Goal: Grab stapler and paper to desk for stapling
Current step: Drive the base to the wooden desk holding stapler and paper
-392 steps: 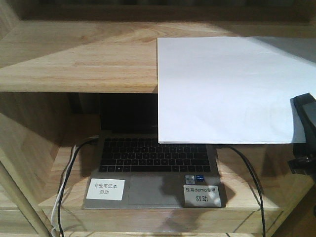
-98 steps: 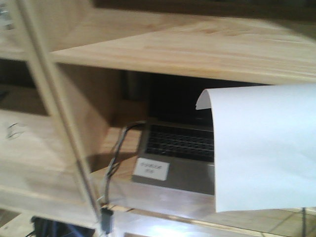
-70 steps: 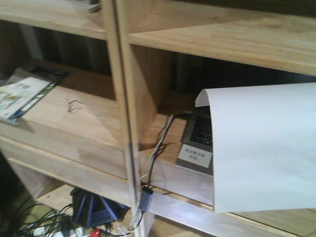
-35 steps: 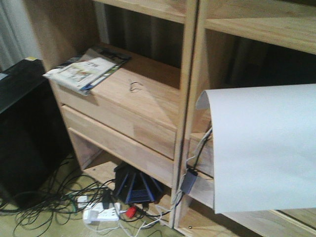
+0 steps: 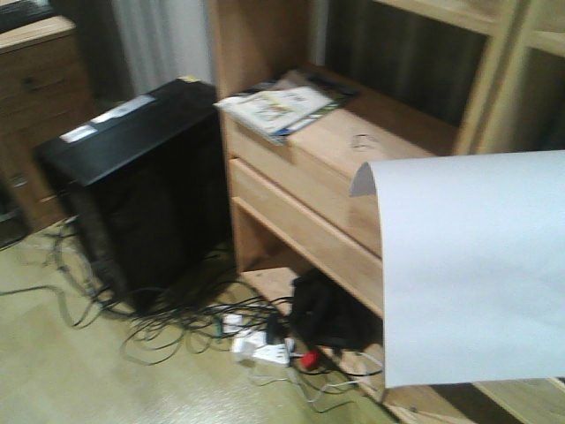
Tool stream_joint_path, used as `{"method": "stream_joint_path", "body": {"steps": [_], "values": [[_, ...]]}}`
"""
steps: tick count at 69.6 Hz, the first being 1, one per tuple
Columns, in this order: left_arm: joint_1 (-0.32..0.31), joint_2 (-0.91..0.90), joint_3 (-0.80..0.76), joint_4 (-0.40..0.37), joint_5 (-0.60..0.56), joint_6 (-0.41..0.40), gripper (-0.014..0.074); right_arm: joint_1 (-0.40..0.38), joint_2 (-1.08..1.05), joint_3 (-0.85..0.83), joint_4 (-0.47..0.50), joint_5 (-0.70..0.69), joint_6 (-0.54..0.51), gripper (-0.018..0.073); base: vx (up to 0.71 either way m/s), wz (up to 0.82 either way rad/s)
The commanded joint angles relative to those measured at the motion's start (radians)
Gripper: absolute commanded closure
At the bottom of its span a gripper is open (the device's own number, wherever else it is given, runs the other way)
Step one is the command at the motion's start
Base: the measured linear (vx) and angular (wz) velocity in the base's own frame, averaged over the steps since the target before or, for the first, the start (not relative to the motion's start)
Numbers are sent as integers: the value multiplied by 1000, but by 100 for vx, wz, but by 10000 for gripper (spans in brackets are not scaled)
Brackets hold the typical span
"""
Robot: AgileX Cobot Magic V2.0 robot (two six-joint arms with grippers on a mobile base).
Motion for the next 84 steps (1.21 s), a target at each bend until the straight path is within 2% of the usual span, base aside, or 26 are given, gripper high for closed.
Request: {"method": "stream_joint_path", "body": {"steps": [1,57,84], "values": [[-2,18,-26,-23,-114,1,603,-8,10,-23,12,-39,-4,565,-10,56],[-2,18,-26,-23,-114,1,603,-8,10,-23,12,-38,-4,565,-5,64],[-2,18,-26,-24,-114,1,603,-8,10,-23,12,-38,-4,565,4,42]]}}
